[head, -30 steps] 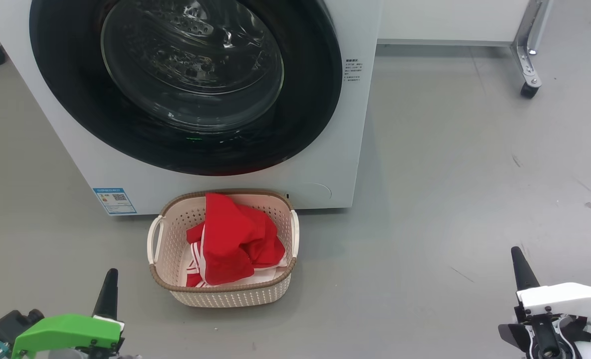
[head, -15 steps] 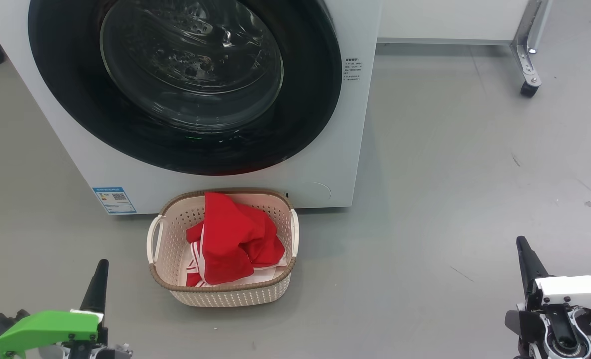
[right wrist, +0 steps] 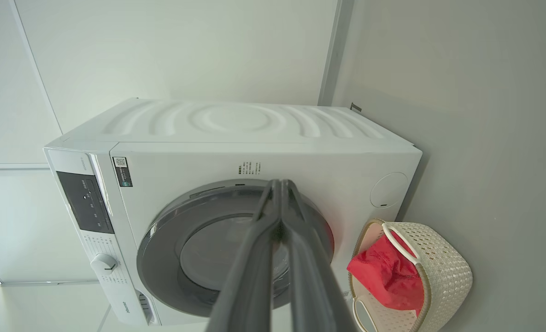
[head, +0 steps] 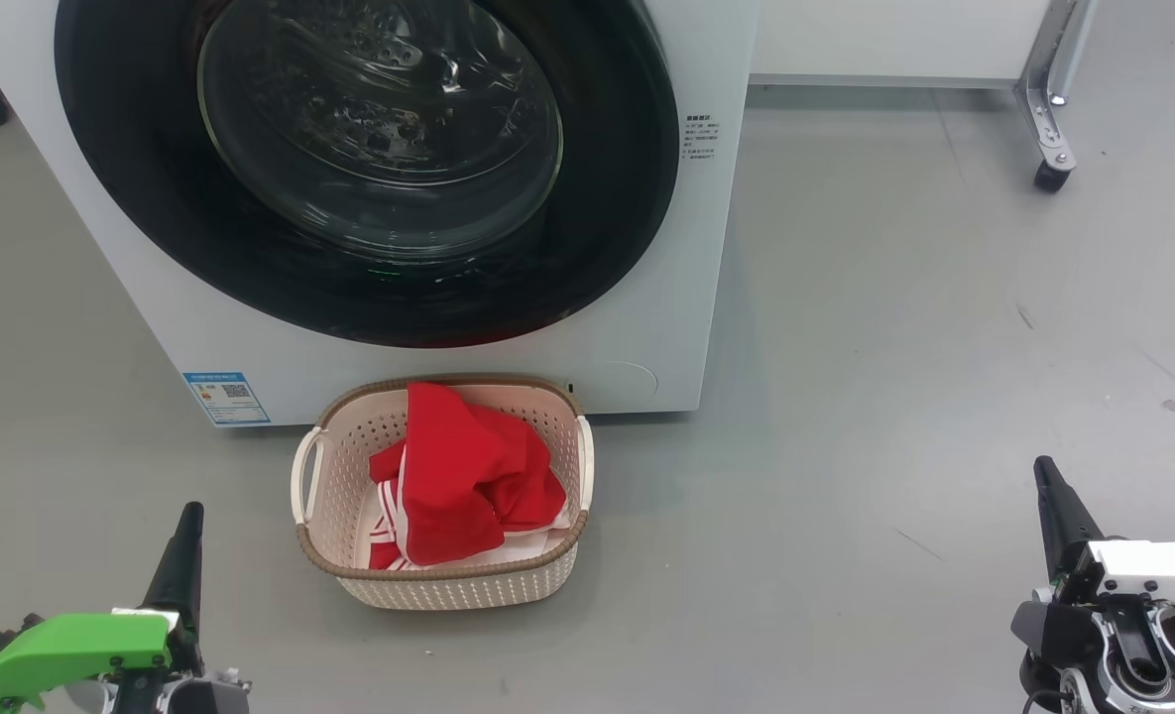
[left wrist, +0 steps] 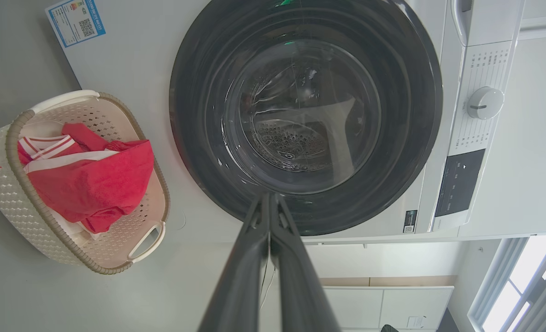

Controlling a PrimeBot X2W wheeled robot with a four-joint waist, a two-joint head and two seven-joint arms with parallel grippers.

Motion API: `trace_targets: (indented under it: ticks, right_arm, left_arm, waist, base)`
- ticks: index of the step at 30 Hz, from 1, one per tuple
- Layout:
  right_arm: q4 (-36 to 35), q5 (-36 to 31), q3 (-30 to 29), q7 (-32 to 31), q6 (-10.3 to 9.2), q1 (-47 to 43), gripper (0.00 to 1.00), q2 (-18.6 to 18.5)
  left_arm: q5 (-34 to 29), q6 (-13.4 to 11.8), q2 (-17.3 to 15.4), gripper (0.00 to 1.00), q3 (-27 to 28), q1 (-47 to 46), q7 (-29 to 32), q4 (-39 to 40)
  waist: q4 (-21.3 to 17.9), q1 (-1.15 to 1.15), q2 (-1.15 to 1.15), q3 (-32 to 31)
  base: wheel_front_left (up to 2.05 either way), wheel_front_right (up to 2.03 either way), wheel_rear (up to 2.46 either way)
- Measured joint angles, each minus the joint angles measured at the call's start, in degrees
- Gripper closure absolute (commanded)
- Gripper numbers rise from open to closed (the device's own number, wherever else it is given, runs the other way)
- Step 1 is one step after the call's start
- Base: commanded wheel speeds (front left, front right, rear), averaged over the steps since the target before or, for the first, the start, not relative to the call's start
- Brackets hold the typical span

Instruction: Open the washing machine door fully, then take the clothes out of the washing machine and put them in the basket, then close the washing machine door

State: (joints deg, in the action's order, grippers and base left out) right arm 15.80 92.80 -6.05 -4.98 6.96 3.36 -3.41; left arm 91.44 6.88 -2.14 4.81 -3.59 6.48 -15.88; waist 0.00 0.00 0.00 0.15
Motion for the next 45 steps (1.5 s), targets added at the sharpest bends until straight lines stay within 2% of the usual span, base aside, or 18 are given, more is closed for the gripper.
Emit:
trace_targets:
  ticks: [45]
  right_arm:
    - [0.0,0.0,-0.2,0.0,0.00,0.0,1.00,0.1]
  left_arm:
    - [0.0,0.0,0.0,1.00,0.0,0.0,0.0,0.0]
  waist:
    - [0.0,0.00,0.00,0.0]
  base:
    - [0.00,0.00,0.00]
